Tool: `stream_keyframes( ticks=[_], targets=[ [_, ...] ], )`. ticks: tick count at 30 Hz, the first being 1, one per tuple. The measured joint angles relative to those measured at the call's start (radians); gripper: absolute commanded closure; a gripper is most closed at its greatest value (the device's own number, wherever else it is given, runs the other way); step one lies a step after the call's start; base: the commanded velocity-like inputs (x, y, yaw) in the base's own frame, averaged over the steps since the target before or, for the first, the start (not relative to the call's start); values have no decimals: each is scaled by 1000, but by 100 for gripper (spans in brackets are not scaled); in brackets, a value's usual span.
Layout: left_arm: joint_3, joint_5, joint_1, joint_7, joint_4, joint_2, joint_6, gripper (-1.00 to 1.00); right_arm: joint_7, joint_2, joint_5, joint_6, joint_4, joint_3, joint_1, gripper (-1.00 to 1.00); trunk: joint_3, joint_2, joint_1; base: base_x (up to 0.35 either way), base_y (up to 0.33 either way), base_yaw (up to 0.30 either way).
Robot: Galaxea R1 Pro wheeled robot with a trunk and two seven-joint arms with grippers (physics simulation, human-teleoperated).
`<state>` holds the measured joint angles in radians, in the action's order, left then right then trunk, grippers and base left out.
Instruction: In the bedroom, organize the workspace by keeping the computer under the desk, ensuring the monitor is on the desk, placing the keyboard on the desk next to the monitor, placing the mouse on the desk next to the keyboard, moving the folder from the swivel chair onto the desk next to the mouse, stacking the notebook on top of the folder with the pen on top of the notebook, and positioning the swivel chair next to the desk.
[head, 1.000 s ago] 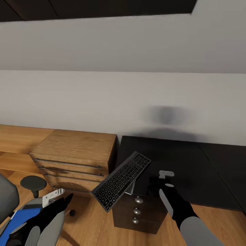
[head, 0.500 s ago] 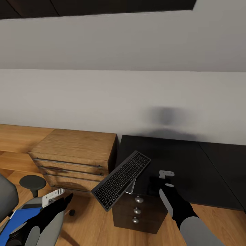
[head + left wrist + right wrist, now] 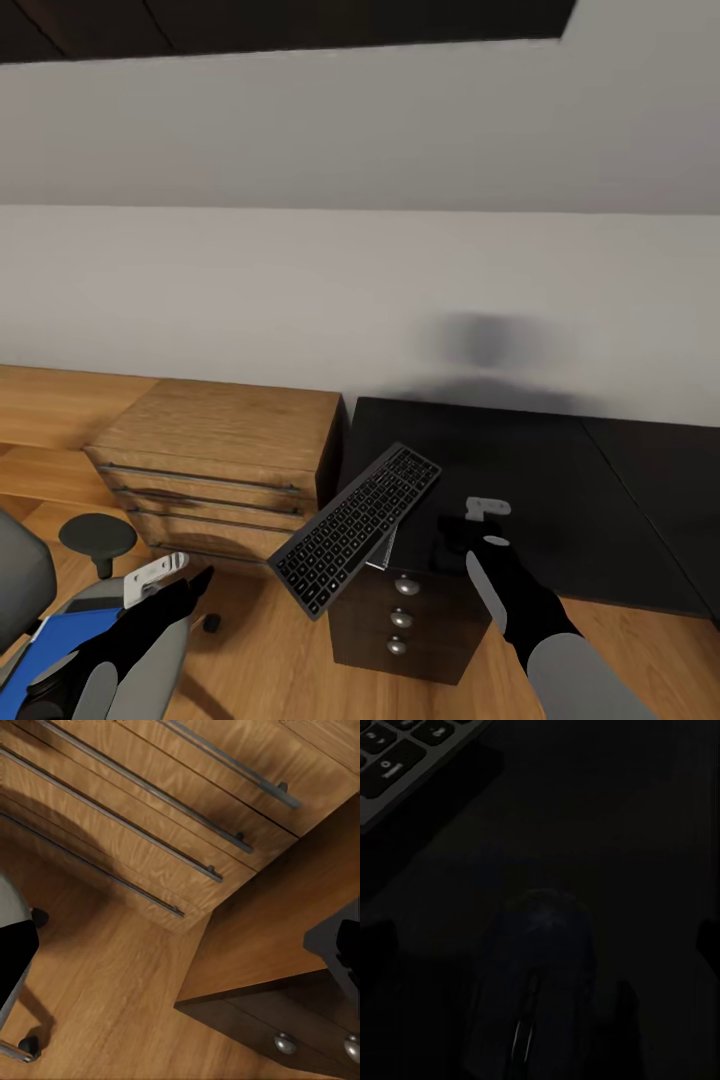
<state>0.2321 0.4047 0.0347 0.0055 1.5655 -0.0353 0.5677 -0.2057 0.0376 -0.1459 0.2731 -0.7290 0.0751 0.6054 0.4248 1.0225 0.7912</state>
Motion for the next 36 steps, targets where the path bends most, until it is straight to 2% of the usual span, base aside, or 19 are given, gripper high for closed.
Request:
stream_keyframes(
  ticks=[5,10,11,14,21,31,36],
  targets=[
    [0,-2,0,2,-4,0,0,-100,-2,0,0,0,-25,1,0,-100,-16,-35,-19,0,0,0],
    [0,-3,0,4,-5,0,0,-100,-4,0,-1,13,-98,1,-1,-100,-31,-70,-38,-20,0,0],
    [0,-3,0,4,-6,0,-1,-100,-4,0,-1,47,-137,1,-1,-100,-35,-77,-42,-149,0,0],
    [0,-3,0,4,-6,0,-1,-100,-5,0,-4,96,-165,0,-2,-100,-44,-98,-53,-230,0,0],
    [0,-4,0,4,-7,0,-1,-100,-6,0,-9,157,-183,-3,-2,-100,-66,-147,-80,-306,0,0],
    [0,-4,0,4,-14,0,0,-100,-7,1,-11,177,-187,-3,-2,-100,-97,-217,-118,-336,0,0],
    [-4,-4,0,5,-68,3,-1,-100,-7,2,-12,178,-186,-3,-3,-100,-113,-252,-138,-339,0,0]
  ],
)
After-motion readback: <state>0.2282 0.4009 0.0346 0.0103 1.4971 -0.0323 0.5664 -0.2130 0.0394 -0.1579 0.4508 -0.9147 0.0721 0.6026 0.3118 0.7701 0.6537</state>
